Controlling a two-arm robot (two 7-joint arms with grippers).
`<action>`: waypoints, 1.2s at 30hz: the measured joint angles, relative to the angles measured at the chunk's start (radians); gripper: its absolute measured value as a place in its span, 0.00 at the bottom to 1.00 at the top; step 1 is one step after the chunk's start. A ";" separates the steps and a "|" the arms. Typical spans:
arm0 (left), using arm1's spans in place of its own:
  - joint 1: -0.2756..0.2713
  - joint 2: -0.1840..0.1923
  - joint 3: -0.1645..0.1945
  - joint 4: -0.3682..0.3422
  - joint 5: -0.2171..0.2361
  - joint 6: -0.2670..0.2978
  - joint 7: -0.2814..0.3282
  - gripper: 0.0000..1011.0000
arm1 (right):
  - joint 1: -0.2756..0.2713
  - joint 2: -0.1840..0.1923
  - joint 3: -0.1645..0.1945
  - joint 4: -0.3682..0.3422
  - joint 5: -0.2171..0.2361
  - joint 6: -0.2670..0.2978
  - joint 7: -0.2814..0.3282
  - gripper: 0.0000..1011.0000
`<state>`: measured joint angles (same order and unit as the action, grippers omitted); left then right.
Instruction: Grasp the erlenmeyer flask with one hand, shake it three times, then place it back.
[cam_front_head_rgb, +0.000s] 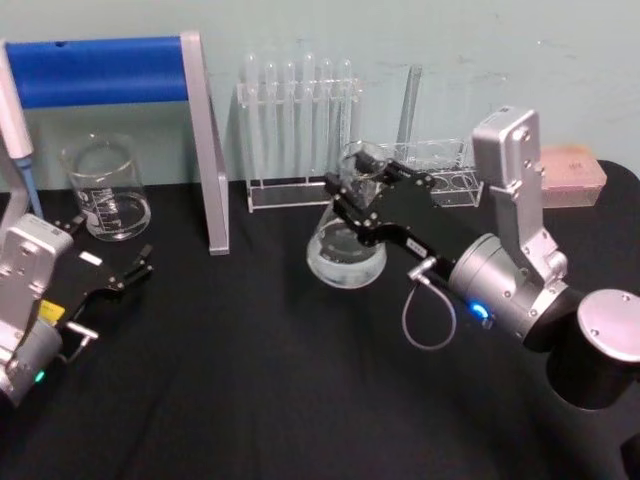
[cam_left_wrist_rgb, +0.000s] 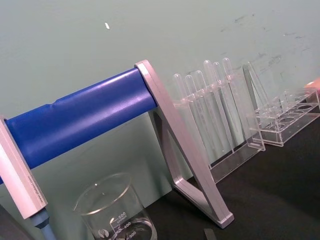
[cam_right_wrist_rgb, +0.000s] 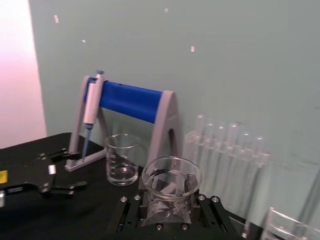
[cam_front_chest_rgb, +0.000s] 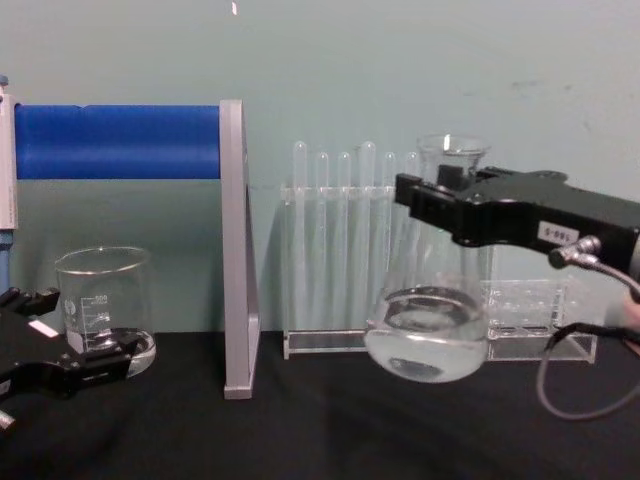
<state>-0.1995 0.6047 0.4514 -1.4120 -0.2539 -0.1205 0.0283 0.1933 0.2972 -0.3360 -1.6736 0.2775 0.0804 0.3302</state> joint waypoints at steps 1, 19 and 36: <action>0.000 0.000 0.000 0.000 0.000 0.000 0.000 0.99 | 0.000 0.001 -0.007 -0.002 0.000 0.001 0.004 0.45; 0.000 0.000 0.000 0.000 0.000 0.000 0.000 0.99 | -0.003 0.016 -0.054 -0.013 0.008 0.005 0.023 0.45; 0.000 0.000 0.000 0.000 0.000 0.000 0.000 0.99 | -0.001 0.013 -0.071 0.053 0.007 -0.049 0.033 0.45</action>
<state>-0.1995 0.6047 0.4514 -1.4120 -0.2539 -0.1205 0.0283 0.1923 0.3105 -0.4070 -1.6210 0.2842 0.0312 0.3636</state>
